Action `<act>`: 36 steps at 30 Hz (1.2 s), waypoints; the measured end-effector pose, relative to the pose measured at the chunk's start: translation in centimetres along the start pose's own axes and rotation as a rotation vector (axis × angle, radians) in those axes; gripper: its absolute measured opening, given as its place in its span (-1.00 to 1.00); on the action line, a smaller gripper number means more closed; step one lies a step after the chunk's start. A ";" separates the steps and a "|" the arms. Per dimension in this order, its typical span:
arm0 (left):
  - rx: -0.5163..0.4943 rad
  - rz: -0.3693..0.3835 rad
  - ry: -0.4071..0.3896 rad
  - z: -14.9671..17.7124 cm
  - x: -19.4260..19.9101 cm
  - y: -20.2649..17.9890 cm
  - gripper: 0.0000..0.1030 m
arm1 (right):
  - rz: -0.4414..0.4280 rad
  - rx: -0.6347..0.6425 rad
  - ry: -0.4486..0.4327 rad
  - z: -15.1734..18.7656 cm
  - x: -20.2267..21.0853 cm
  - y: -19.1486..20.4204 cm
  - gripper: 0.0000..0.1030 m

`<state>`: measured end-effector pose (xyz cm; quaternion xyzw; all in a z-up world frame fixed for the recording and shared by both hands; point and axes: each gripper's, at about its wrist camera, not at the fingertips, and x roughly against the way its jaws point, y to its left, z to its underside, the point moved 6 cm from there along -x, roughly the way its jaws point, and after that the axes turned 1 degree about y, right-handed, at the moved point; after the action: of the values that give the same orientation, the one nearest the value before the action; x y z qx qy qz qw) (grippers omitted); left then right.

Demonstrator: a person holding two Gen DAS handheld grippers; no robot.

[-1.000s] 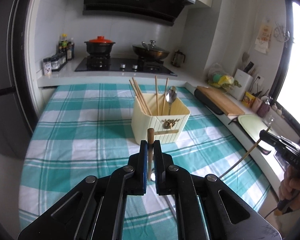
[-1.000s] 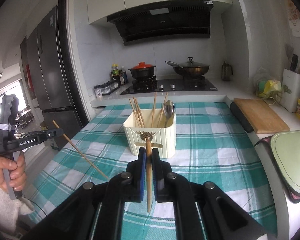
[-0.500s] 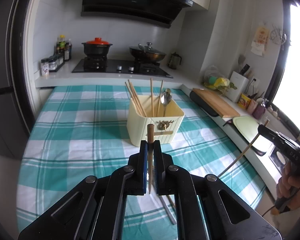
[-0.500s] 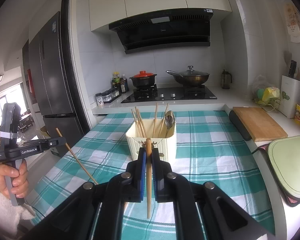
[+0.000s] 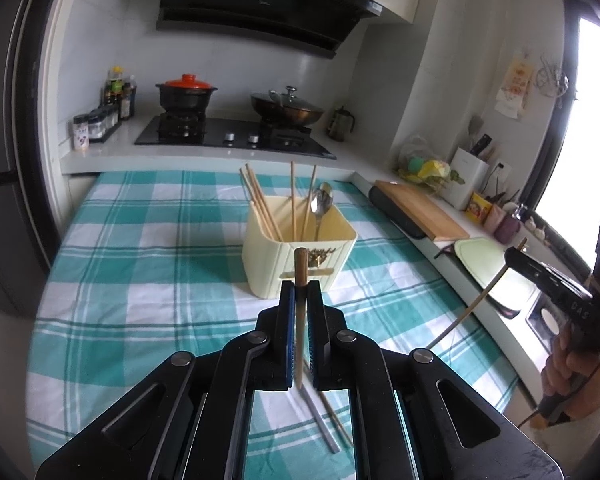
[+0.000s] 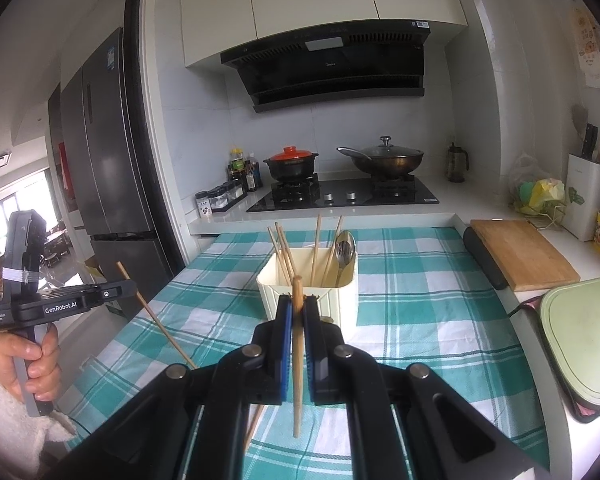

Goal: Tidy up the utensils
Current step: 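Carry both held chopsticks up over the cream caddy, then lower both chopsticks into the caddy and open both tools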

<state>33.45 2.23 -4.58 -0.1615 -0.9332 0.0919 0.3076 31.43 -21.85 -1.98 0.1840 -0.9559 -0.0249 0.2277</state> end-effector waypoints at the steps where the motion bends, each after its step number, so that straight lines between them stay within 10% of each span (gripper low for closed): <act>1: 0.007 0.008 0.003 -0.3 -0.1 0.0 -0.93 | -0.002 0.001 -0.003 -0.3 0.0 0.0 -0.88; 27: -0.022 -0.019 -0.205 -17.6 -5.3 -0.9 -0.93 | 0.005 0.019 -0.194 -15.9 -10.2 -2.5 -0.88; 36: -0.012 -0.059 -0.011 -16.5 -14.8 0.8 -0.93 | -0.029 0.061 0.130 -12.9 -22.3 -2.3 -0.88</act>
<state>54.85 -1.11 0.18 -0.1352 -0.9397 0.0779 0.3042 56.44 -15.42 -0.29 0.2056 -0.9367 0.0127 0.2832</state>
